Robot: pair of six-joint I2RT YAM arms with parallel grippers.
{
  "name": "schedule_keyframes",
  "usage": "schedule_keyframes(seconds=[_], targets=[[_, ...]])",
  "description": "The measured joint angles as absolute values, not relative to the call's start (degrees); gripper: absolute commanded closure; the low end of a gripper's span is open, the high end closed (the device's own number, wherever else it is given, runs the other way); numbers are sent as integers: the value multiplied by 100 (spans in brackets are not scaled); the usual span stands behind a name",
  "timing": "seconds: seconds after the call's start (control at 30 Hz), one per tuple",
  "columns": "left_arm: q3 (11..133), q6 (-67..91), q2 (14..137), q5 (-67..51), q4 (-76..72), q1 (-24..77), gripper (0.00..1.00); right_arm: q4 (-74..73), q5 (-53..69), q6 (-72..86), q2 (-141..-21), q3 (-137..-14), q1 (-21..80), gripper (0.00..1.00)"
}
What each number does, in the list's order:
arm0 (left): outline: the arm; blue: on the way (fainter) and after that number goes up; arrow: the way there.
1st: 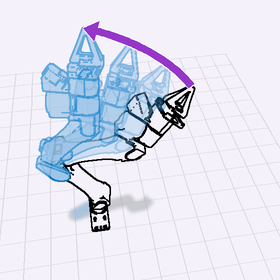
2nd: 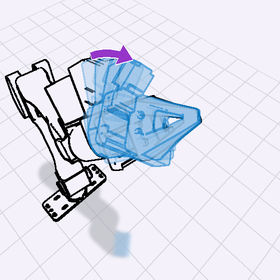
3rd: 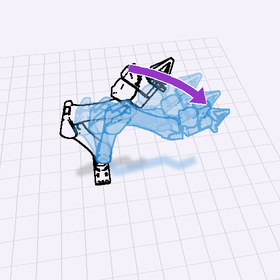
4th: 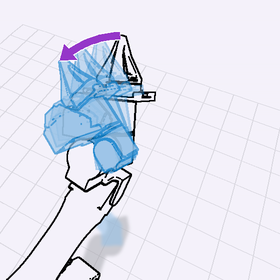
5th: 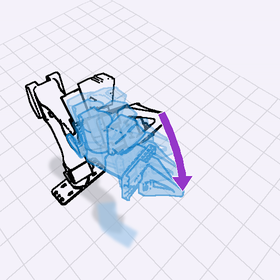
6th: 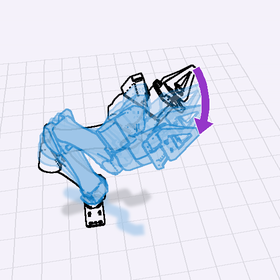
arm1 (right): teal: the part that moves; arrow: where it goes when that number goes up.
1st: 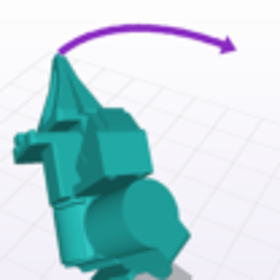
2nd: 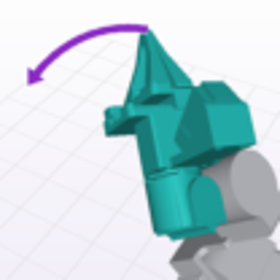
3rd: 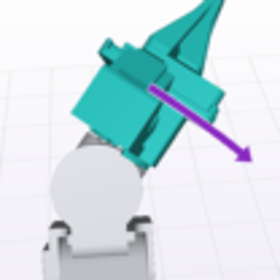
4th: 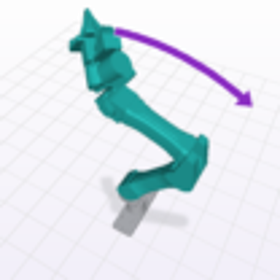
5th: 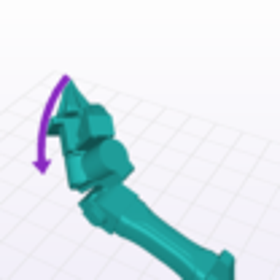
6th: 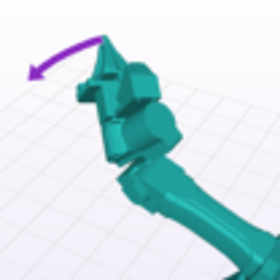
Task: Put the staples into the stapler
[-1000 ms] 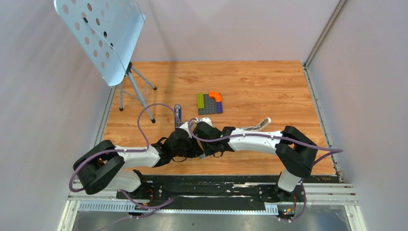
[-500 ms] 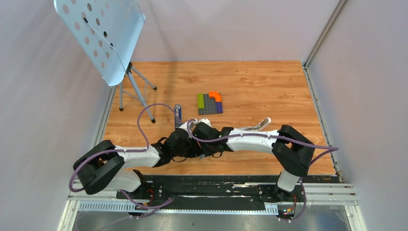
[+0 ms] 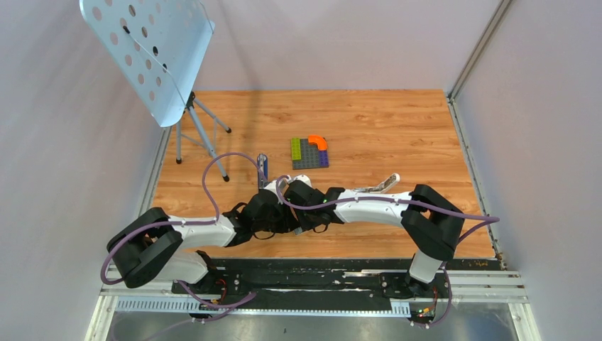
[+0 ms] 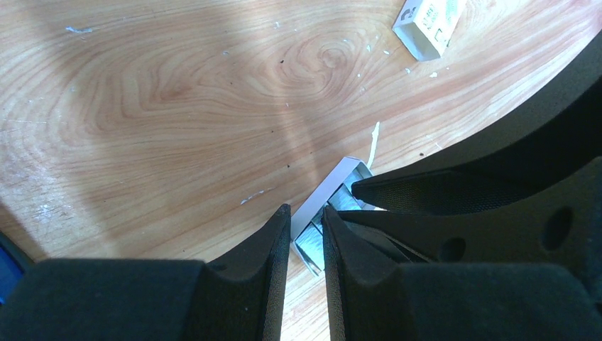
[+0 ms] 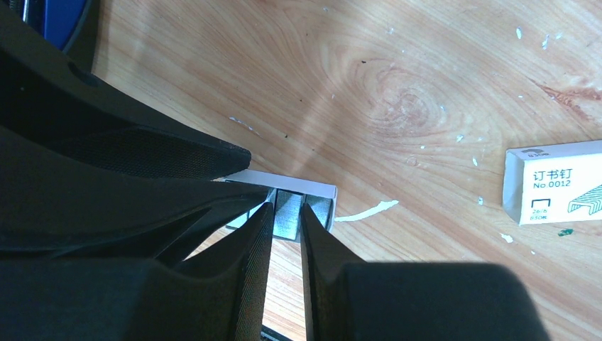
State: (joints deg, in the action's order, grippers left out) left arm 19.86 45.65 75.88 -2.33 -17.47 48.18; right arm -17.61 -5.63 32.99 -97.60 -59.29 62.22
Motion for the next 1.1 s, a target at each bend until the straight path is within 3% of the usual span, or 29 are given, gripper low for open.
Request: schedule_keyframes(seconds=[0.73, 1.1], targets=[[1988, 4543, 7548, -213, -1675, 4818, 75, -1824, -600, 3306, -9756, -5929, 6200, 72], [1988, 4543, 7548, -213, -1680, 4818, 75, -1778, -467, 3341, -9758, -5911, 6143, 77]])
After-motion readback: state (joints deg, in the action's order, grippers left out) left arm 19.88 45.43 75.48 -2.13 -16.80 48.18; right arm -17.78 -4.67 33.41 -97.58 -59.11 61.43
